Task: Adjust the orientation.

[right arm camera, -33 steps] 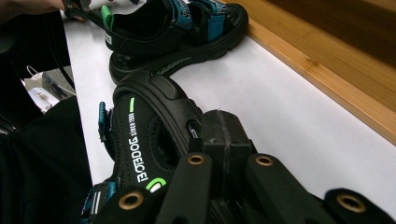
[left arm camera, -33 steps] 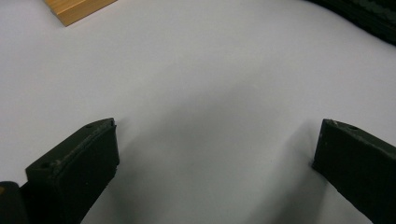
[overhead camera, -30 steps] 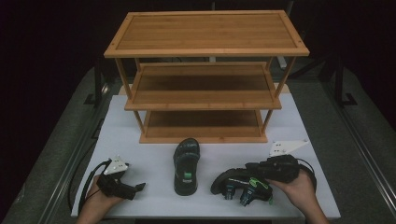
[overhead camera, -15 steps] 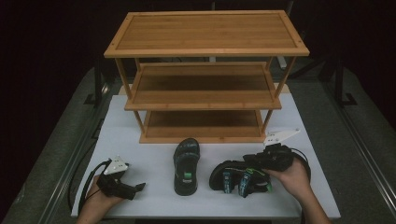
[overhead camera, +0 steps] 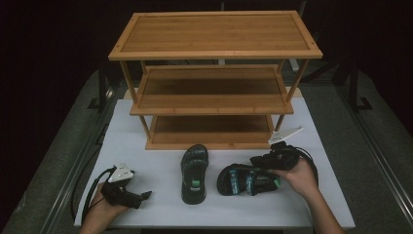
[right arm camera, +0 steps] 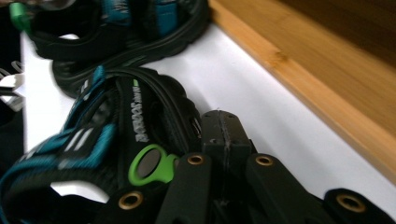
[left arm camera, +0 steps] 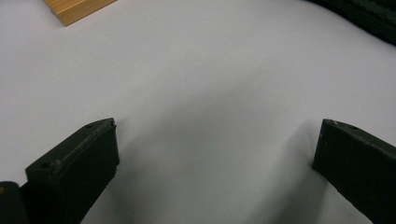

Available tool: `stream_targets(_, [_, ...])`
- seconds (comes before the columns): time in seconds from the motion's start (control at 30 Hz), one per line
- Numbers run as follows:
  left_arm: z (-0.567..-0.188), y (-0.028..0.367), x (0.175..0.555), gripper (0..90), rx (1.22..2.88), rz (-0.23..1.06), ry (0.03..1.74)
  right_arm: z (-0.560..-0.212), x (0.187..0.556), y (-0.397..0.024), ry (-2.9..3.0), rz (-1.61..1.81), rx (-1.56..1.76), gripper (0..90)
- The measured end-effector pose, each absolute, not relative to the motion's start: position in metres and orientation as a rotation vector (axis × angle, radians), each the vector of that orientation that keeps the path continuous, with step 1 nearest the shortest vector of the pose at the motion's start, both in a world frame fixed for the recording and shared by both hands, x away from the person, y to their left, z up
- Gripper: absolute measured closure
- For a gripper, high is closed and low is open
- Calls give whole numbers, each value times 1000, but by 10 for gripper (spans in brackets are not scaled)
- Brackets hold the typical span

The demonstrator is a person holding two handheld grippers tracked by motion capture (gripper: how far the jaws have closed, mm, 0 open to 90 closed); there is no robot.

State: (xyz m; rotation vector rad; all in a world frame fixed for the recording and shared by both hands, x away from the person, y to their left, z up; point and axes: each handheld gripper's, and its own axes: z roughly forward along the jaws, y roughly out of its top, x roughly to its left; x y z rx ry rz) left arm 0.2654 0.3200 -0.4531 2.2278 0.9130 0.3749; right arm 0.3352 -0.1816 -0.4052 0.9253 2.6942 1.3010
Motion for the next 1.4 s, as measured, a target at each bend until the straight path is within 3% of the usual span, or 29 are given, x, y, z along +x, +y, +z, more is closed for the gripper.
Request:
stream_targets(0.37, [-453,320,265,0,2228,375,913,-401,339,-197,2575,1349,1007,898])
stream_targets(0.83, [-453,320,265,0,2228,376,913,-381,315,-219,2504,1344,994,870])
stream_targets(1.07, [-453,320,265,0,2231,375,913,-394,305,-238,2490,1277,1036,895])
stream_targets(1.4, [-453,320,265,0,2230,373,913,-426,329,-244,2516,1255,1097,896])
